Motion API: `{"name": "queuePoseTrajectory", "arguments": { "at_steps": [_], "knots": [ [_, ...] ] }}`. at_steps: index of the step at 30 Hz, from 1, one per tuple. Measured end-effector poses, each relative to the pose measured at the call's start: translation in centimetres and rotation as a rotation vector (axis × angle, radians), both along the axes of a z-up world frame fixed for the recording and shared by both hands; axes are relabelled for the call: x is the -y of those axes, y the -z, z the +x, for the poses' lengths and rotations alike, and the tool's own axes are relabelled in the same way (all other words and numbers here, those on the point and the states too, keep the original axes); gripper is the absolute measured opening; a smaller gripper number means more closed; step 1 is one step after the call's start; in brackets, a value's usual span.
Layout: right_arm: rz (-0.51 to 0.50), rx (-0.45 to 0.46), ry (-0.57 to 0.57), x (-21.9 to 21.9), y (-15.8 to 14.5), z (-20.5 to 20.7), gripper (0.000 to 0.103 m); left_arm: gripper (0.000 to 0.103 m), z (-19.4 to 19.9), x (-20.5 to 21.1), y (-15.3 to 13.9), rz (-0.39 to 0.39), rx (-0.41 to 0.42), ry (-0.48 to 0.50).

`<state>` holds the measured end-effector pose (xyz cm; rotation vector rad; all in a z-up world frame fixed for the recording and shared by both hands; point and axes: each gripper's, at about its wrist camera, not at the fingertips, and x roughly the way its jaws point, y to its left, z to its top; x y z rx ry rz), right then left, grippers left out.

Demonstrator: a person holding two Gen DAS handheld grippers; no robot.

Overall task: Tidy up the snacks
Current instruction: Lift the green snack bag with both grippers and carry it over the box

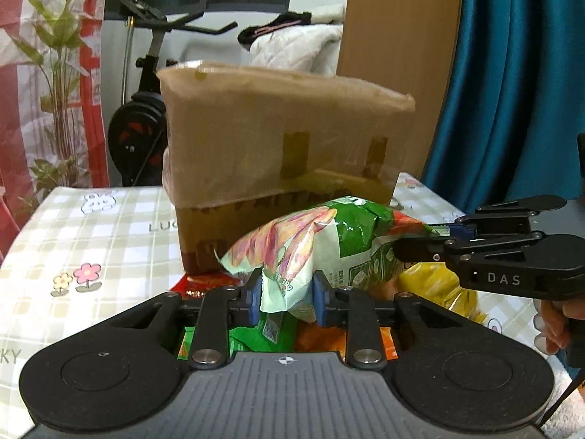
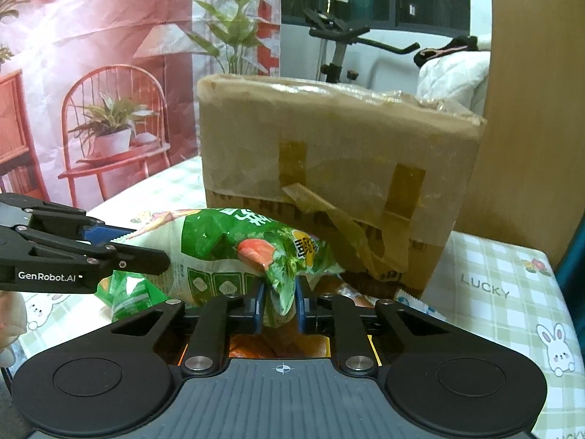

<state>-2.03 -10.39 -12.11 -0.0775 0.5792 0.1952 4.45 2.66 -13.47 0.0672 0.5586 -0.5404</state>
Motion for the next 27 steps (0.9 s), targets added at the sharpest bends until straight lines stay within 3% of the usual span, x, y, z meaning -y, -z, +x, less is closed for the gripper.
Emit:
{"name": "queuePoseTrajectory", "arguments": {
  "at_steps": [27],
  "knots": [
    [0.019,0.239,-0.016,-0.4,-9.6,-4.2,0.013,0.029,-3.9,0.6,-8.5,-0.063,0.262,-0.011]
  ]
}}
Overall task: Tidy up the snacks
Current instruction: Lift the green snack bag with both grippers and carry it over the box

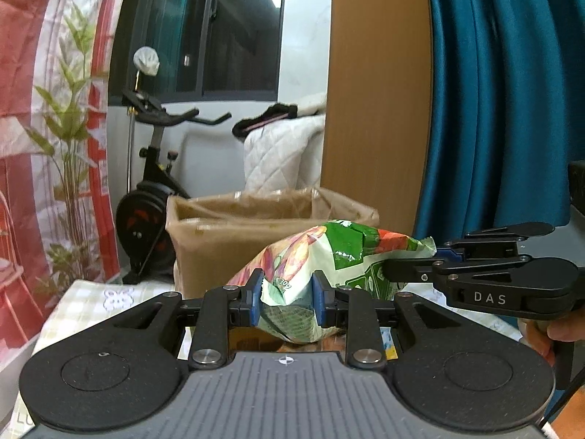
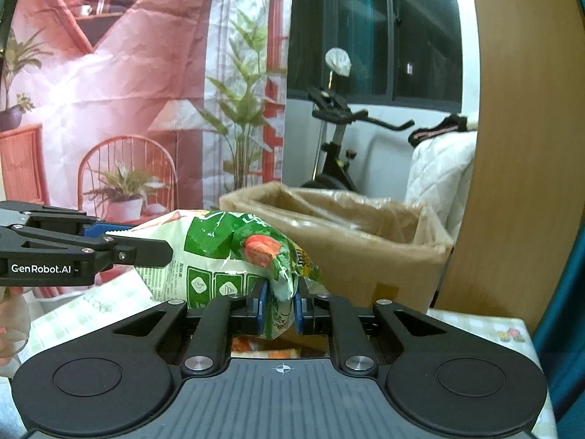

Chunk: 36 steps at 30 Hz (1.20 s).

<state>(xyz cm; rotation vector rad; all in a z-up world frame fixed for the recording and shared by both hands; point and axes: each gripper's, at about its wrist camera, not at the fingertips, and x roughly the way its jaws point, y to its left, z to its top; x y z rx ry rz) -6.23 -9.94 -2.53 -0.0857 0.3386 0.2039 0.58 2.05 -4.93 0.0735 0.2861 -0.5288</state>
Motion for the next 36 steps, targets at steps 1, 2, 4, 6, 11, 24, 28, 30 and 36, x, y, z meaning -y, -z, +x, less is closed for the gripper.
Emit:
{"name": "queuePoseTrajectory", "arguments": {
  "at_steps": [1,2,4,6,11,24,28,30,36],
  "knots": [
    [-0.001,0.012,0.001,0.0,-0.5,-0.1,0.013,0.029,0.0,0.1,-0.4,-0.003,0.009,0.003],
    [-0.001,0.023,0.001,0.0,-0.9,-0.2,0.013,0.029,-0.2,0.2,-0.7,-0.005,0.02,0.005],
    [-0.003,0.049,0.0,0.1,-1.9,-0.2,0.013,0.029,-0.1,0.4,-1.6,-0.006,0.05,0.005],
    [-0.008,0.076,-0.002,0.3,-3.0,-0.2,0.013,0.029,0.1,0.8,-2.6,-0.005,0.078,0.009],
    [-0.009,0.132,-0.001,1.4,-5.5,0.8,0.013,0.029,1.5,1.8,-5.2,-0.015,0.139,0.022],
    [-0.056,0.181,0.056,4.4,-7.6,8.1,0.013,0.029,9.1,5.5,-8.1,-0.008,0.131,0.055],
    [-0.035,0.138,0.065,5.6,-6.6,11.3,0.013,0.029,11.9,6.5,-7.9,0.016,0.104,0.062],
    [-0.021,0.115,0.071,6.2,-6.0,12.8,0.013,0.029,13.5,6.9,-7.6,0.027,0.081,0.063],
    [-0.002,0.035,0.082,7.4,-3.8,17.0,0.013,0.029,17.9,7.4,-6.1,0.043,-0.013,0.063]
  ]
}}
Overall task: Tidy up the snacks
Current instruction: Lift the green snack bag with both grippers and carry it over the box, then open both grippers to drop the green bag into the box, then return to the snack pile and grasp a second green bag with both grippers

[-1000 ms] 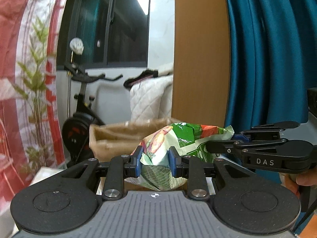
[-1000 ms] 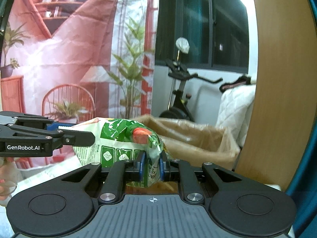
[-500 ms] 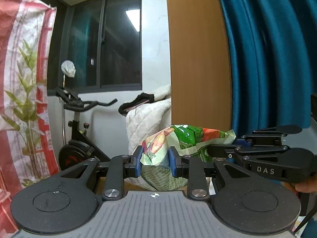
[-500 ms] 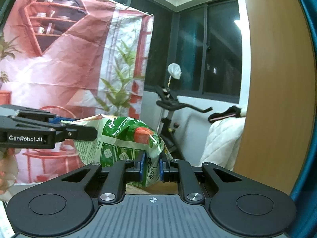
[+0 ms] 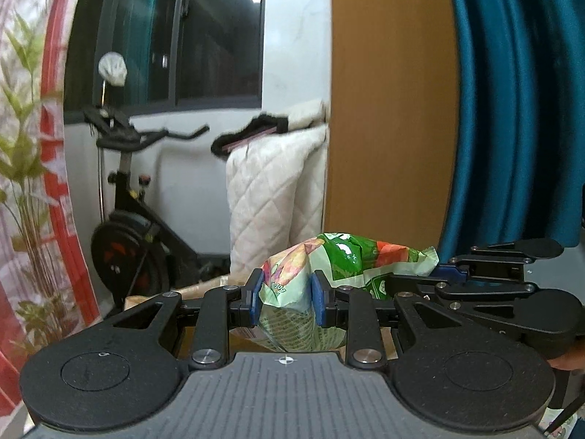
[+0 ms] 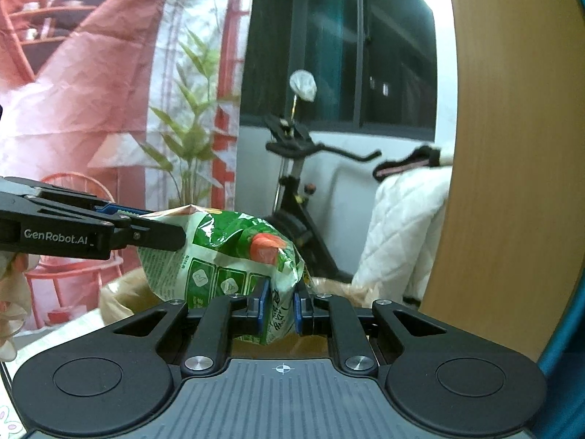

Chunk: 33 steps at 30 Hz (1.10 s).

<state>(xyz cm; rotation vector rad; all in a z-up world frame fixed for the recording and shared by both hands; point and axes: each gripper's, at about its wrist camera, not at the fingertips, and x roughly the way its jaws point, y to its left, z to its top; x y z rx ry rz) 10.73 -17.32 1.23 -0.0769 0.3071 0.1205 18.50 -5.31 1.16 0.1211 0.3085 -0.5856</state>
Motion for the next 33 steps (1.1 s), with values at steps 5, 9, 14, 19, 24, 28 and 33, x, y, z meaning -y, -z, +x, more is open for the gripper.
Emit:
{"name": "queuePoseTrajectory", "arguments": {
  "at_steps": [5,9,14,19,24,28,33],
  "knots": [
    [0.037,-0.069,0.015,0.8,2.2,2.2,0.015,0.03,2.5,0.2,1.8,-0.005,-0.101,0.001],
    [0.075,-0.105,0.033,1.4,3.6,2.6,0.029,0.04,3.5,-0.1,3.2,-0.011,-0.18,-0.021],
    [0.136,-0.104,0.06,2.1,4.4,1.4,0.034,0.064,2.5,-1.6,3.5,-0.033,-0.192,-0.08],
    [0.193,-0.088,0.078,2.7,4.7,-0.7,0.04,0.072,-0.4,-3.5,2.7,-0.035,-0.142,-0.151],
    [0.209,-0.079,0.064,2.0,5.3,-3.5,0.042,0.072,-3.1,-5.5,2.4,-0.02,-0.123,-0.174],
    [0.219,-0.1,0.041,1.1,6.2,-5.2,0.042,0.072,-5.4,-7.2,3.5,-0.003,-0.142,-0.179],
    [0.218,-0.156,0.018,-0.3,7.9,-6.8,0.042,0.072,-7.3,-8.7,5.6,0.009,-0.195,-0.213]
  ]
}}
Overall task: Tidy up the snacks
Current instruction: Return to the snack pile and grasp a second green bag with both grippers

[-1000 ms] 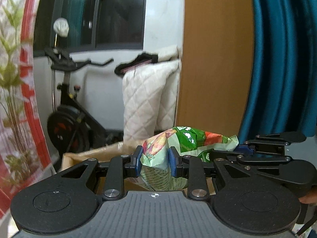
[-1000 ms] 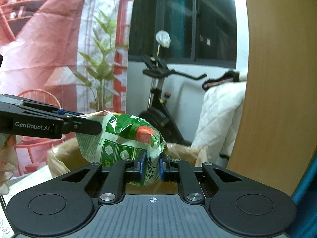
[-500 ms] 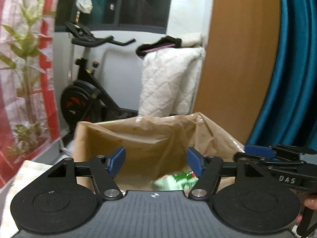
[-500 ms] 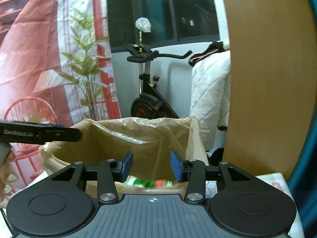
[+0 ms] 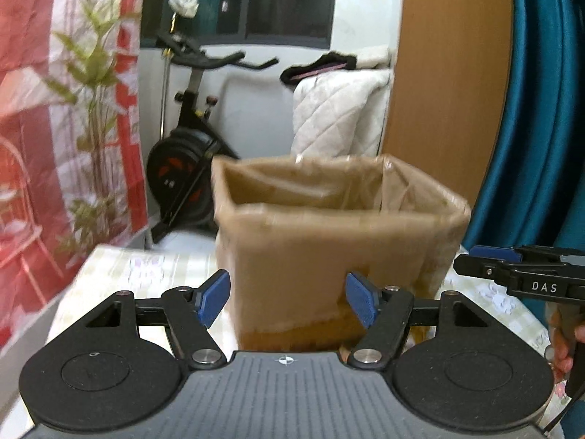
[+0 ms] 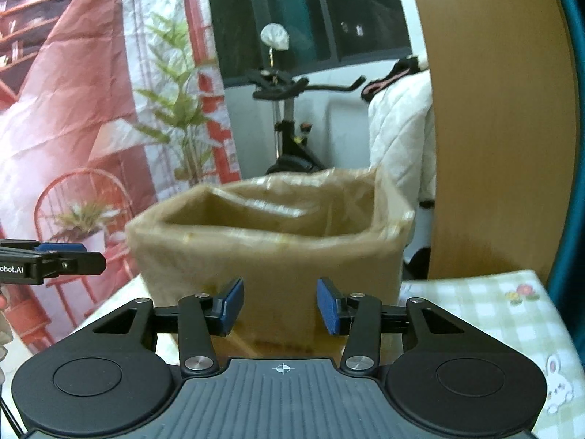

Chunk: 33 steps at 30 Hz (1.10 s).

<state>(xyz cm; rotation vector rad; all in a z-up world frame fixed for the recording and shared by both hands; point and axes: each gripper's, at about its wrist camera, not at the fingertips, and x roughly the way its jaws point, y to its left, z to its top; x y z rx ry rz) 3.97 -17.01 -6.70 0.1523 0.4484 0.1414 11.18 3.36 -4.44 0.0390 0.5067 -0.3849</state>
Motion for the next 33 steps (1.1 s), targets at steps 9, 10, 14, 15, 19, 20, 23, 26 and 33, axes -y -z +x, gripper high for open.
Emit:
{"name": "queuePoseTrajectory", "arguments": {
  "at_steps": [9,10,14,15,19,20,23,26,33],
  "knots": [
    [0.005,-0.114,-0.057,-3.0,3.6,-1.7,0.042,0.071,-1.3,-3.2,4.0,-0.065,-0.12,-0.072],
    [0.001,-0.123,-0.065,-3.4,3.8,-1.7,0.042,0.071,-1.3,-3.6,4.3,-0.067,-0.133,-0.076],
    [0.0,-0.156,-0.096,-5.3,5.0,-1.6,0.042,0.071,-2.2,-5.1,5.7,-0.054,-0.16,-0.076],
    [-0.001,-0.166,-0.104,-5.7,5.3,-1.5,0.042,0.071,-2.2,-5.4,5.9,-0.048,-0.165,-0.073],
    [-0.011,-0.209,-0.152,-8.3,6.3,-1.0,0.046,0.071,-2.2,-6.6,6.8,-0.025,-0.184,-0.07],
    [-0.017,-0.219,-0.167,-9.0,6.5,-0.9,0.05,0.071,-2.3,-6.8,7.1,-0.024,-0.19,-0.071],
    [-0.042,-0.25,-0.217,-11.4,7.2,-0.8,0.058,0.071,-2.4,-7.7,8.0,-0.022,-0.214,-0.062],
    [-0.059,-0.29,-0.275,-13.8,7.9,-0.7,0.065,0.071,-2.6,-8.3,8.9,-0.004,-0.237,-0.038],
    [-0.099,-0.365,-0.359,-16.9,8.6,-0.8,0.074,0.07,-2.9,-9.9,11.2,0.021,-0.284,0.012]
  ]
}}
